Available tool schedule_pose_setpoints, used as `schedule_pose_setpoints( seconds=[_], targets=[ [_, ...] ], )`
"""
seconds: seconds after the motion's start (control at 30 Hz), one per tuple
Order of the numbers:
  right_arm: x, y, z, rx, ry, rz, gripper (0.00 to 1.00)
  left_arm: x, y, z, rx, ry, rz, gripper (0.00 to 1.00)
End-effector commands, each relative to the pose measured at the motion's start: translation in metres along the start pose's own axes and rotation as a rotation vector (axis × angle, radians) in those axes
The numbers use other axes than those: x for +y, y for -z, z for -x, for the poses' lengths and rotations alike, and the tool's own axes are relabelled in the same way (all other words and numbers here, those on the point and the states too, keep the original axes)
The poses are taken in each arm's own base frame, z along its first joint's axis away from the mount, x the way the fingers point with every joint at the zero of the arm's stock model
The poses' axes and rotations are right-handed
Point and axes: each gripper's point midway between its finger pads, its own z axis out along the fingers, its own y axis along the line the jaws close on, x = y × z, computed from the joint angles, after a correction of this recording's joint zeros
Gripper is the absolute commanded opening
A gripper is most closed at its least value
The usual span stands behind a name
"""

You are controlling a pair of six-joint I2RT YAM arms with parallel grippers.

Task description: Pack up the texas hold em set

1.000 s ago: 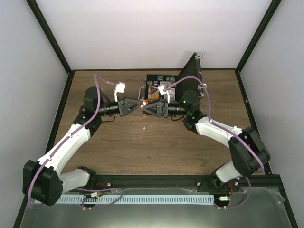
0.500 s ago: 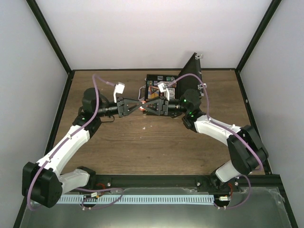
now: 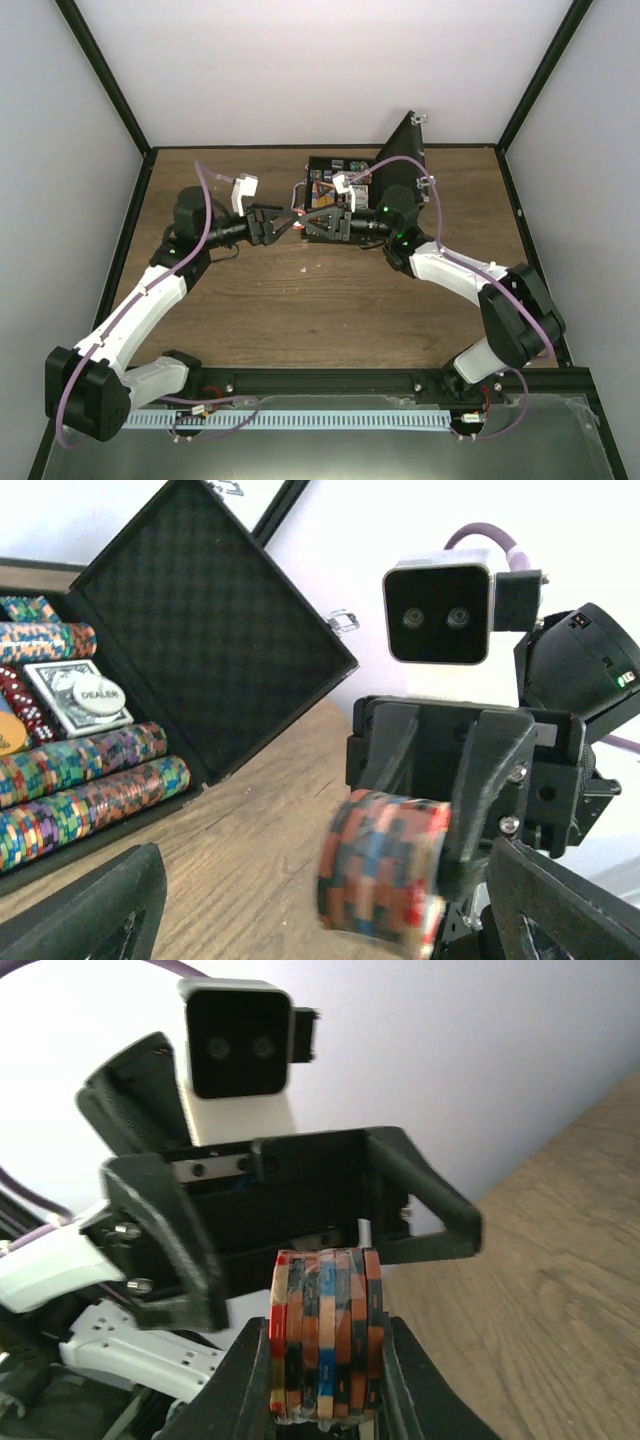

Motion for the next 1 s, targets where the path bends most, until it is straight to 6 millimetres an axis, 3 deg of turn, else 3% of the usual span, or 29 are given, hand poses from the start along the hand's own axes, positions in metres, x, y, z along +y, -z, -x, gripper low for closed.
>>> schedule_pose_setpoints(
  seconds=[0.0,0.2,0.37,0.5,0.6,0.67,0.8,0.97],
  targets=[
    [-0.015,0.004,0.016,-0.043,0.070,-0.140,0.01,0.000,0.009,0.019,-0.076,-0.080,0.080,0.92],
    [-0.046,0.030,0.024,-0.067,0.077,-0.298,0.01,0.007,0.026,0.041,-0.154,-0.115,0.128,1.00],
    [-0.076,0.055,0.037,-0.099,0.096,-0.508,0.01,0.021,0.047,0.068,-0.216,-0.189,0.244,1.00],
    [-0.116,0.088,0.043,-0.087,0.099,-0.831,0.01,0.055,0.080,0.100,-0.263,-0.299,0.586,1.00],
    [-0.140,0.112,0.047,-0.058,0.108,-1.038,0.01,0.088,0.122,0.119,-0.327,-0.314,0.918,1.00],
    [-0.156,0.123,0.047,-0.025,0.105,-1.142,0.01,0.100,0.138,0.123,-0.336,-0.327,1.035,1.00],
    [-0.189,0.139,0.048,0.019,0.100,-1.304,0.01,0.114,0.149,0.121,-0.323,-0.357,1.130,1.00],
    [-0.222,0.133,0.057,0.034,0.086,-1.364,0.01,0.129,0.158,0.112,-0.326,-0.347,1.158,1.00]
  ],
)
